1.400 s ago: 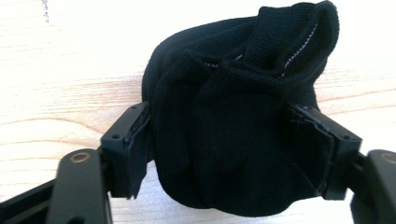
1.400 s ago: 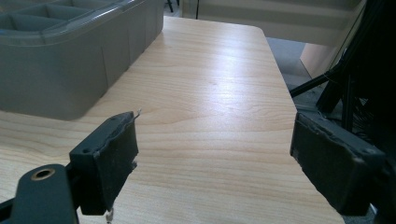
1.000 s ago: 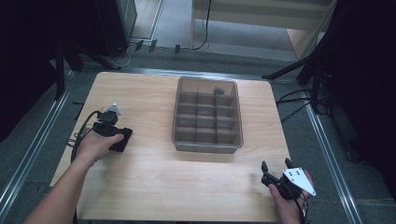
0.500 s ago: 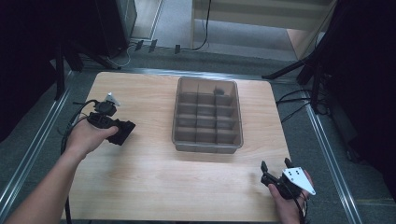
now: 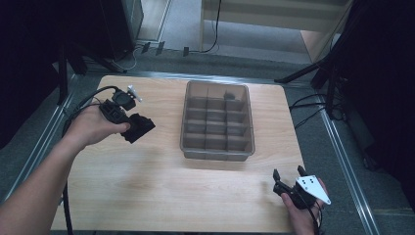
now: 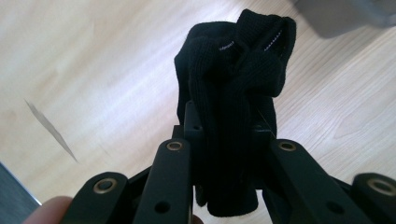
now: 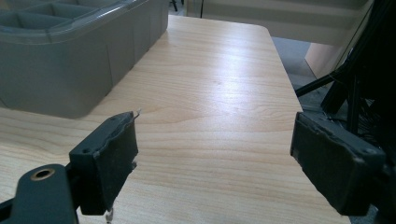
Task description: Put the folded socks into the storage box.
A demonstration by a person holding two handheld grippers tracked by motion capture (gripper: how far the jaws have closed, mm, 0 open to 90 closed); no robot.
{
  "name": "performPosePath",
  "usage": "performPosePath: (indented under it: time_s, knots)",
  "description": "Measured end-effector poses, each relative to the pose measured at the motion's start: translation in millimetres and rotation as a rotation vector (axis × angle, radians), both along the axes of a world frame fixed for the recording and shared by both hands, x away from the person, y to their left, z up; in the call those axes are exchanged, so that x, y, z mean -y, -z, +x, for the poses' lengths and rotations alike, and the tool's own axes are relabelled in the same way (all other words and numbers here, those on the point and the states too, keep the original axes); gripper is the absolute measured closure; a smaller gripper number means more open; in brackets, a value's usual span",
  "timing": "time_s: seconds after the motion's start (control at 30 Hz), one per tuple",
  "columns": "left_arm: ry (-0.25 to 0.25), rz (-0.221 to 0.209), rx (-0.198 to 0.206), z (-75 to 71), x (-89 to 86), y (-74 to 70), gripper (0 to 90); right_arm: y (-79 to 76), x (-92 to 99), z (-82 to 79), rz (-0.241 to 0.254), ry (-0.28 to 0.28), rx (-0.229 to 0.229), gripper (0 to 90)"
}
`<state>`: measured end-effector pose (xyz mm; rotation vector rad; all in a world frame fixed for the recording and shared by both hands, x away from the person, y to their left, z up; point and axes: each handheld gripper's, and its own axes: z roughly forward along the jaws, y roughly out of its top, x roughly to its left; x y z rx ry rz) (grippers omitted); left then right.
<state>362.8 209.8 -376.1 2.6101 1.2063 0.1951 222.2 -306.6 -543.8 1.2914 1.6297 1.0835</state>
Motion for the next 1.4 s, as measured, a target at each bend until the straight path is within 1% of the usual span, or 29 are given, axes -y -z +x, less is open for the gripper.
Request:
performPosePath:
  time_s: [0.03,0.07,0.13,0.17,0.2,0.23,0.3,0.33,0.4,0.43,0.5,0.57,0.63,0.7,0.77,0.87,1.07,1.13,1.2,1.33,1.4]
  knots:
    - [0.026,0.004,0.002,0.8,3.1,-3.7,77.3,0.0,0.1,0.1,-0.003,-0.001,0.000,15.1]
    - [0.049,0.015,0.012,1.2,6.6,-6.9,77.2,0.1,0.1,0.1,-0.003,-0.001,0.000,15.1]
    - [0.128,0.040,0.032,1.6,15.8,-13.2,77.2,0.1,0.2,0.2,-0.003,-0.002,0.000,15.1]
    - [0.151,0.053,0.041,2.2,18.6,-15.6,77.1,0.1,0.2,0.3,-0.003,-0.002,-0.001,15.1]
    - [0.174,0.062,0.059,2.1,23.0,-18.3,77.1,0.1,0.3,0.3,-0.003,-0.003,-0.001,15.1]
    - [0.196,0.067,0.062,2.2,27.3,-20.8,77.1,0.2,0.4,0.4,-0.002,-0.004,-0.001,15.1]
    - [0.235,0.079,0.085,2.3,35.8,-25.5,77.1,0.2,0.5,0.6,-0.001,-0.007,-0.002,15.1]
    - [0.267,0.076,0.102,2.2,40.6,-27.7,77.1,0.2,0.4,0.6,0.002,-0.008,-0.005,15.1]
    - [0.292,0.074,0.118,2.3,47.2,-29.7,77.0,0.4,0.4,0.8,0.003,-0.013,-0.006,15.1]
    - [0.318,0.074,0.131,2.0,50.7,-30.3,77.0,0.4,0.4,0.9,0.005,-0.017,-0.009,15.0]
    - [0.354,0.074,0.132,2.1,57.8,-30.0,76.9,0.5,0.5,1.4,0.005,-0.026,-0.015,15.0]
    - [0.397,0.078,0.148,1.9,64.9,-28.5,76.9,0.7,0.6,2.0,0.002,-0.033,-0.019,15.1]
    - [0.419,0.074,0.152,3.3,71.4,-27.4,76.9,0.9,0.2,2.4,0.005,-0.038,-0.025,15.0]
    - [0.425,0.055,0.151,5.7,77.7,-25.9,76.9,0.9,0.3,2.3,0.004,-0.043,-0.025,15.0]
    - [0.445,0.049,0.152,7.8,84.2,-24.2,76.8,0.9,0.6,2.3,0.006,-0.043,-0.026,15.0]
    - [0.461,0.037,0.151,10.3,95.9,-20.5,76.8,0.9,0.7,2.5,0.009,-0.041,-0.027,15.0]
    - [0.516,0.051,0.143,14.4,117.6,-12.9,76.7,0.9,0.2,3.6,0.007,-0.048,-0.031,15.0]
    - [0.523,0.047,0.137,15.9,124.0,-11.0,76.7,1.0,0.2,3.8,0.004,-0.049,-0.032,15.0]
    - [0.523,0.039,0.140,17.6,128.3,-9.2,76.6,1.1,0.0,3.6,0.002,-0.050,-0.033,15.0]
    - [0.524,0.015,0.136,21.8,137.6,-2.9,76.6,1.1,0.0,3.6,0.002,-0.050,-0.032,15.0]
    - [0.538,0.019,0.131,22.7,143.3,2.3,76.6,1.1,0.1,3.6,0.006,-0.050,-0.034,15.0]
